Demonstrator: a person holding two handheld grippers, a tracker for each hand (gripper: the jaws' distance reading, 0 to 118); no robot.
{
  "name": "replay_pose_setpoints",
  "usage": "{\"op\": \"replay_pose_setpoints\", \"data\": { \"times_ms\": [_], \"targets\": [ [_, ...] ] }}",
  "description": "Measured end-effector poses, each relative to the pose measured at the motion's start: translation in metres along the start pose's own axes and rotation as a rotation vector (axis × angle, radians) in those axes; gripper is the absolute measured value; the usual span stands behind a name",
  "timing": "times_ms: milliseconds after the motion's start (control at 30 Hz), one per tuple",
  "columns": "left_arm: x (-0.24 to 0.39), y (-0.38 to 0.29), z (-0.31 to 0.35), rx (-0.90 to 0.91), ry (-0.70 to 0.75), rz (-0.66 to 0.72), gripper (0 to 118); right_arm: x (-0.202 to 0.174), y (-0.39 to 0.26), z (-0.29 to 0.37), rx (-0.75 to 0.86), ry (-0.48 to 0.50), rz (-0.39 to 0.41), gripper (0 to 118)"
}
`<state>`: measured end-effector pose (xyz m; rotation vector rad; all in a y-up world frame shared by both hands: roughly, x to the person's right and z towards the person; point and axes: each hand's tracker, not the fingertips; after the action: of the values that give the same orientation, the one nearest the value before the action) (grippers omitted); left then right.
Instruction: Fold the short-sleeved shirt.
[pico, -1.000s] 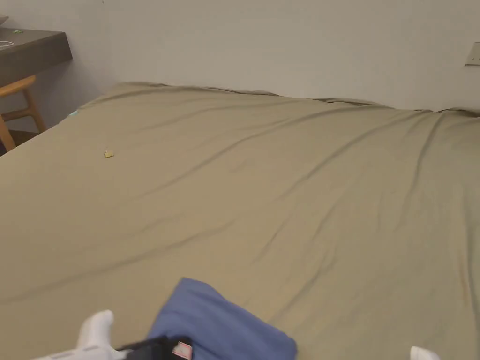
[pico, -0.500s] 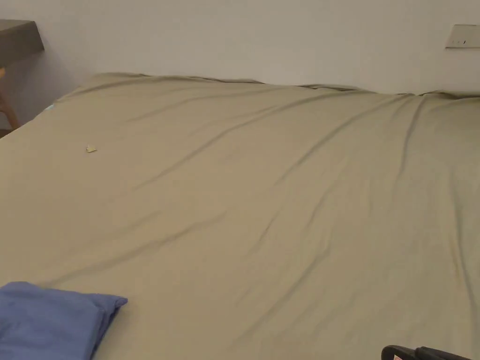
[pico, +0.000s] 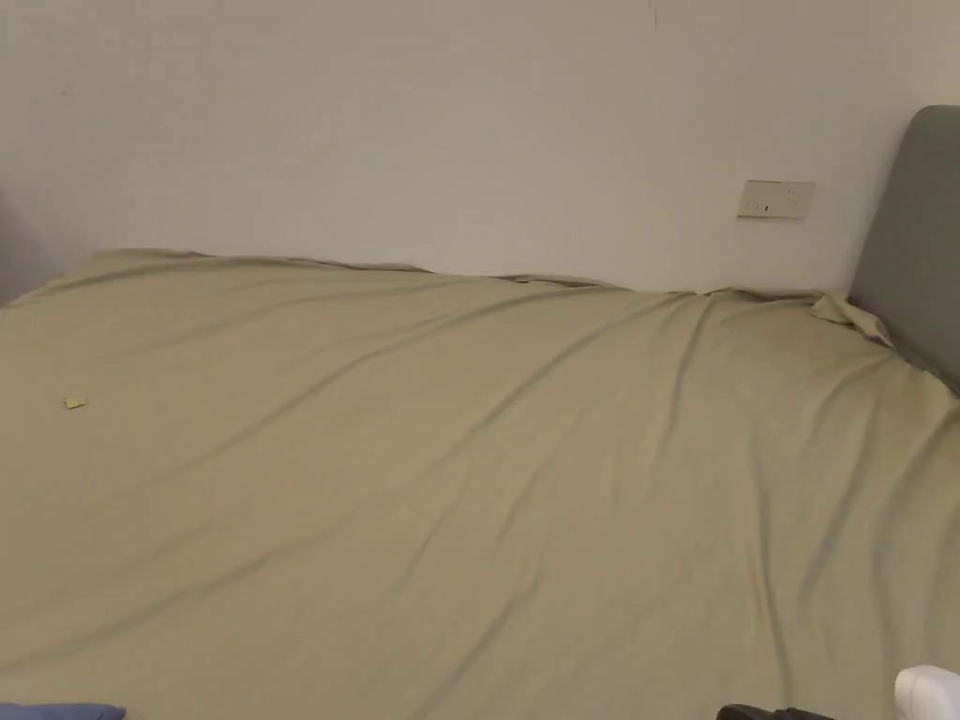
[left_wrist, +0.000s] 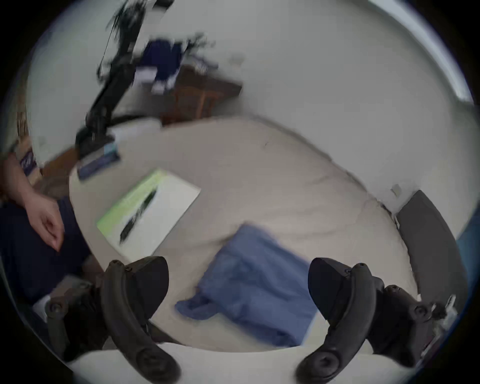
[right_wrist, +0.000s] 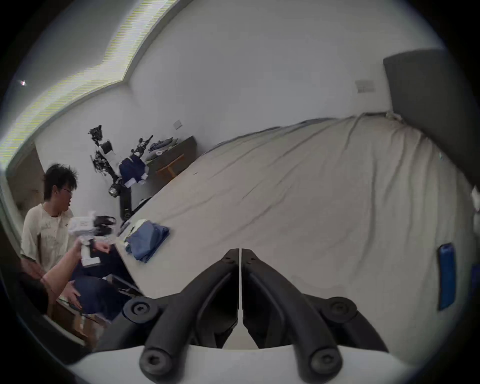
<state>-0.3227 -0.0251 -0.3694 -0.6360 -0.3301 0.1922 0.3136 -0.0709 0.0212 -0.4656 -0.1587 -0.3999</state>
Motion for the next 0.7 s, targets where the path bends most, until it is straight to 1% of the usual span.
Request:
{"op": "replay_pose_setpoints", "data": {
  "times_ms": [67,100,133,167,200,233,267,300,333,367,400,433,467,533,600,700],
  "targets": [
    [0.045,-0.007,0.011,0.049,-0.024,-0.055,116,0.005,0.010,0.000,0.027,-0.010,-0.013,4],
    [0.072,-0.014,0.015,0.079,-0.038,-0.074,115,-0.046,0.017,0.018,0.047,-0.032,-0.005,4],
    [0.099,-0.021,0.017,0.085,-0.049,-0.087,112,-0.051,0.022,0.019,0.066,-0.056,0.016,4],
    [0.115,-0.030,0.014,0.102,-0.068,-0.098,98,-0.055,0.025,0.018,0.080,-0.088,0.050,4],
    [0.140,-0.040,0.015,0.125,-0.106,-0.111,77,-0.059,0.028,0.016,0.097,-0.133,0.085,4],
    [0.165,-0.049,0.013,0.142,-0.141,-0.138,52,-0.060,0.032,0.014,0.106,-0.196,0.118,4],
    [0.186,-0.056,0.011,0.157,-0.156,-0.165,23,-0.065,0.034,0.011,0.098,-0.247,0.153,4],
    [0.204,-0.064,0.006,0.173,-0.165,-0.197,18,-0.069,0.036,0.008,0.095,-0.293,0.182,4],
    [0.227,-0.072,0.005,0.181,-0.167,-0.230,16,-0.074,0.038,0.005,0.100,-0.329,0.204,4],
    [0.244,-0.077,0.006,0.183,-0.182,-0.235,2,-0.080,0.039,0.004,0.107,-0.349,0.213,4],
    [0.263,-0.082,0.008,0.206,-0.216,-0.239,0,-0.082,0.039,0.003,0.122,-0.362,0.214,4],
    [0.276,-0.088,0.005,0.253,-0.237,-0.270,0,-0.085,0.037,0.002,0.146,-0.385,0.216,4],
    [0.290,-0.091,0.007,0.286,-0.240,-0.316,0,-0.086,0.036,0.002,0.162,-0.410,0.209,4],
    [0.323,-0.095,0.009,0.292,-0.207,-0.410,0,-0.080,0.038,-0.001,0.170,-0.427,0.189,4],
    [0.343,-0.096,0.007,0.299,-0.226,-0.437,0,-0.078,0.044,-0.003,0.177,-0.473,0.178,4],
    [0.366,-0.090,0.007,0.324,-0.246,-0.435,0,-0.073,0.061,0.000,0.215,-0.491,0.171,4]
  ]
}}
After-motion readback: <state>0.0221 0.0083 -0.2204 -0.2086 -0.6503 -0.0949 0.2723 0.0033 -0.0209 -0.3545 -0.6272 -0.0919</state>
